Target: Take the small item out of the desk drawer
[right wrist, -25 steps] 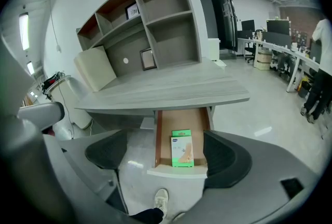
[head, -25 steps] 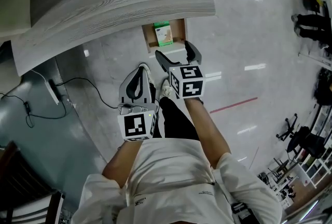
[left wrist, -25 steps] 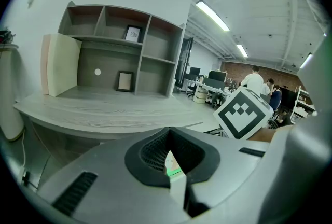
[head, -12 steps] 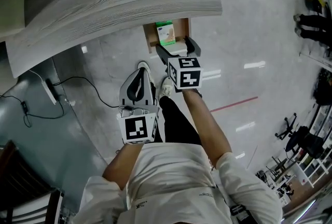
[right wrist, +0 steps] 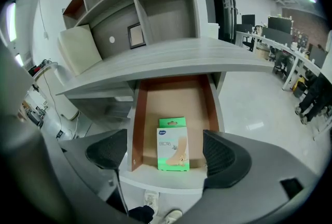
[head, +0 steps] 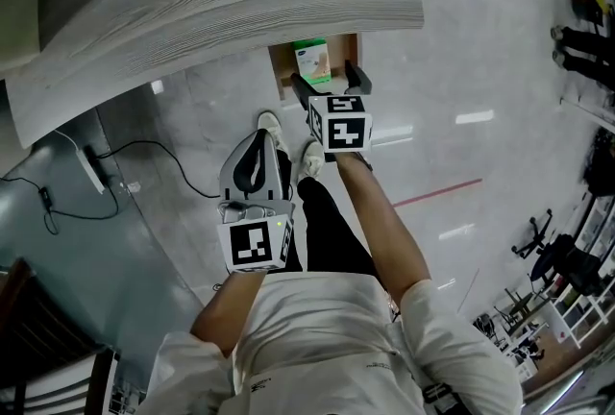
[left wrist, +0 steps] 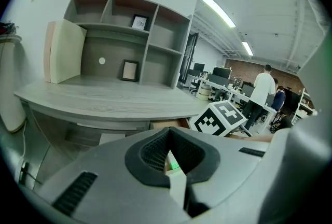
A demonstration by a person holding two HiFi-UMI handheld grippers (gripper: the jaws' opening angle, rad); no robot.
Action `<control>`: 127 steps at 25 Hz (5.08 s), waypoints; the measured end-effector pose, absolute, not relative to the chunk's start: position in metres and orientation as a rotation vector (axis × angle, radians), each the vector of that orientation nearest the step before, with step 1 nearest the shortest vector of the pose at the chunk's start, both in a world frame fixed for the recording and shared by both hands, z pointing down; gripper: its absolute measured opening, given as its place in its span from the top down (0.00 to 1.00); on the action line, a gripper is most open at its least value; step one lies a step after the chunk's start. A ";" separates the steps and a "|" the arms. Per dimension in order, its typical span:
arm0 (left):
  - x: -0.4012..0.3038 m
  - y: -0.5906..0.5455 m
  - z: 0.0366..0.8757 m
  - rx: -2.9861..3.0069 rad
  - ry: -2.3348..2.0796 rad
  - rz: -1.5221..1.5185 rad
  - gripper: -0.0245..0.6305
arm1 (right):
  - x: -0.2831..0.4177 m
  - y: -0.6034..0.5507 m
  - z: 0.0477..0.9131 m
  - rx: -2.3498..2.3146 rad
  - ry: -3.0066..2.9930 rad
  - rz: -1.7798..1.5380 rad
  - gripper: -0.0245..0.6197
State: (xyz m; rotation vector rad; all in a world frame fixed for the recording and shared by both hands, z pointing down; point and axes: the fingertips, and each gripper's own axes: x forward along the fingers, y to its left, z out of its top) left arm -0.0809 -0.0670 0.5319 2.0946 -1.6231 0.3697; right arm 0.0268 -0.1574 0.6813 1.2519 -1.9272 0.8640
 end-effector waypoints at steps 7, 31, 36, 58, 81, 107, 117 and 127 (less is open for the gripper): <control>-0.074 -0.066 0.537 2.090 -1.612 0.375 0.94 | 0.028 -0.163 0.700 1.238 -1.905 0.849 0.28; -0.080 -0.070 0.572 2.041 -1.577 0.430 0.94 | 0.027 -0.175 0.753 1.186 -1.795 0.862 0.28; -0.082 -0.073 0.576 2.028 -1.583 0.441 0.94 | 0.028 -0.178 0.758 1.190 -1.765 0.864 0.28; -0.085 -0.080 0.573 2.024 -1.599 0.445 0.94 | 0.034 -0.183 0.759 1.177 -1.696 0.811 0.37; -0.080 -0.066 0.550 2.098 -1.628 0.432 0.94 | 0.031 -0.181 0.728 1.218 -1.824 0.800 0.38; -0.065 -0.050 0.452 2.159 -1.757 0.336 0.94 | 0.043 -0.150 0.588 1.269 -2.053 0.710 0.38; -0.062 -0.056 0.419 2.203 -1.770 0.312 0.94 | 0.039 -0.140 0.520 1.300 -2.178 0.692 0.38; -0.057 -0.063 0.377 2.268 -1.774 0.295 0.94 | 0.038 -0.136 0.452 1.348 -2.275 0.622 0.38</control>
